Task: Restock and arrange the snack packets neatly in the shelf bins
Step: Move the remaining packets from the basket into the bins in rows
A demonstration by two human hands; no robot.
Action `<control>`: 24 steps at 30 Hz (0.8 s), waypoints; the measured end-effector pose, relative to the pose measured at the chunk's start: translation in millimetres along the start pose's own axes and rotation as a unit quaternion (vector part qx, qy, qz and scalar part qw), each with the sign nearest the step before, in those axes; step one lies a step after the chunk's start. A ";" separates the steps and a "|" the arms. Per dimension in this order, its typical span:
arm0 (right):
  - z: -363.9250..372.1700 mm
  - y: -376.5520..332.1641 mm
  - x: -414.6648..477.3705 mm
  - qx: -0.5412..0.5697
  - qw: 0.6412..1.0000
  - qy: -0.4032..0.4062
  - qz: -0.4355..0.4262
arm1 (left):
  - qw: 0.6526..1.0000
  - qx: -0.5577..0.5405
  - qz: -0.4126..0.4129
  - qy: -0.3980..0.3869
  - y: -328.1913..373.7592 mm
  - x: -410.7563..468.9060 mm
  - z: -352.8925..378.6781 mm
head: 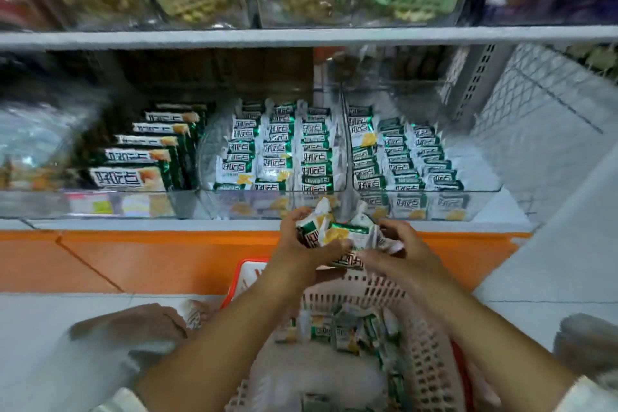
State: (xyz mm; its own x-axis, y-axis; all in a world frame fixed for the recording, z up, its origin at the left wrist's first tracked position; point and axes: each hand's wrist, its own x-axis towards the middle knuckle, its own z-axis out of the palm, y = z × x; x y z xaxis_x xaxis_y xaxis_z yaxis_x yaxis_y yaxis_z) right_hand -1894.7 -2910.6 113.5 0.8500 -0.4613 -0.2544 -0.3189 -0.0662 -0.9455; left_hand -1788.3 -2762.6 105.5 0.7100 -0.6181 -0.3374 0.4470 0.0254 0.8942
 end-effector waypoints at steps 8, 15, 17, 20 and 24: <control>-53.4 -60.1 12.8 -0.050 0.994 0.045 -0.082 | 0.998 -0.020 0.050 -0.018 63.6 21.9 19.7; -52.8 -66.9 48.3 0.130 0.988 0.064 -0.059 | 0.996 -0.044 0.079 0.020 69.6 51.1 9.5; -46.9 -73.0 58.8 0.140 0.986 0.065 -0.062 | 0.995 -0.049 0.081 0.022 69.4 57.0 10.7; -37.8 -82.9 68.2 0.102 0.988 0.057 -0.097 | 0.993 -0.047 0.098 0.043 70.7 67.0 8.9; -28.4 -83.1 76.2 0.081 0.986 0.049 -0.136 | 0.992 -0.066 0.093 0.062 71.2 76.3 6.9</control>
State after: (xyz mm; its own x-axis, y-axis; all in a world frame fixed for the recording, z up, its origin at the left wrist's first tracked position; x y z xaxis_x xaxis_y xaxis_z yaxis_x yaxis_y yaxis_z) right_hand -1815.3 -2965.5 178.5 0.8479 -0.5296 0.0260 -0.0068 -0.0599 -0.9982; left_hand -1706.0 -2813.3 145.4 0.8447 -0.4923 -0.2100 0.3626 0.2377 0.9011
